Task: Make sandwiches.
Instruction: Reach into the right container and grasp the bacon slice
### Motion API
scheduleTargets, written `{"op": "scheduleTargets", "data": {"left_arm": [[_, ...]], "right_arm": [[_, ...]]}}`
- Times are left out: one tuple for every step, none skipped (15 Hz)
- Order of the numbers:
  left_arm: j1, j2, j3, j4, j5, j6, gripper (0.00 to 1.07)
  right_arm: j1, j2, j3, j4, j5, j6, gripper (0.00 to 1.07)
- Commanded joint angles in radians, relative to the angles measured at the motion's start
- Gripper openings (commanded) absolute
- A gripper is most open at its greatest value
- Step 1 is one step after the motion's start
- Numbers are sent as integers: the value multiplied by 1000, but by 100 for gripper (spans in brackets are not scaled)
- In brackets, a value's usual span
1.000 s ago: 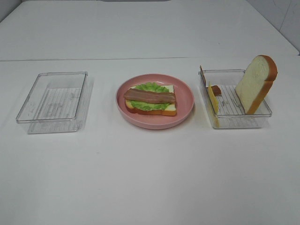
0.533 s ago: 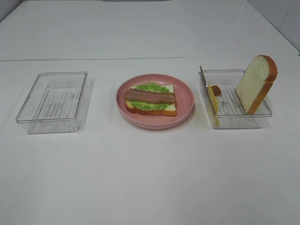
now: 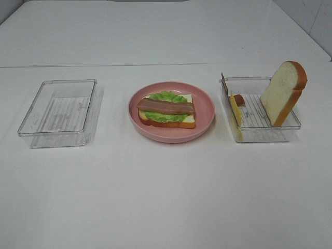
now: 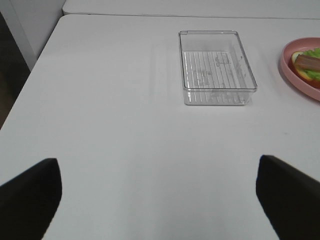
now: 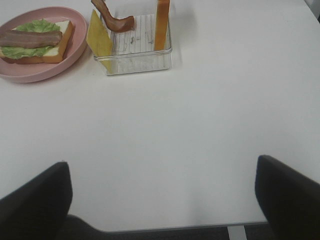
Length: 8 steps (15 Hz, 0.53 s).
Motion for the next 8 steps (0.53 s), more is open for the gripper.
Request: {"op": "scheduleTargets", "data": {"left_arm": [[1, -18, 1, -8, -4, 0, 100], [1, -18, 1, -8, -4, 0, 100], [1, -18, 1, -8, -4, 0, 100], [1, -18, 1, -8, -4, 0, 100], [1, -18, 1, -8, -4, 0, 100], [1, -18, 1, -8, -4, 0, 100], [1, -18, 1, -8, -4, 0, 100], [1, -18, 1, -8, -4, 0, 100]], "right_arm": [[-4, -29, 2, 10, -4, -2, 96], [-4, -17, -4, 14, -13, -2, 96], [-4, -6, -10, 14, -21, -2, 96], [-4, 23, -27, 7, -37, -3, 96], [-4, 46, -39, 0, -49, -3, 96], [-4, 127, -76, 0, -93, -3, 96], [-4, 199, -96, 0, -123, -3, 96], [-4, 230, -105, 0, -135, -3, 96]]}}
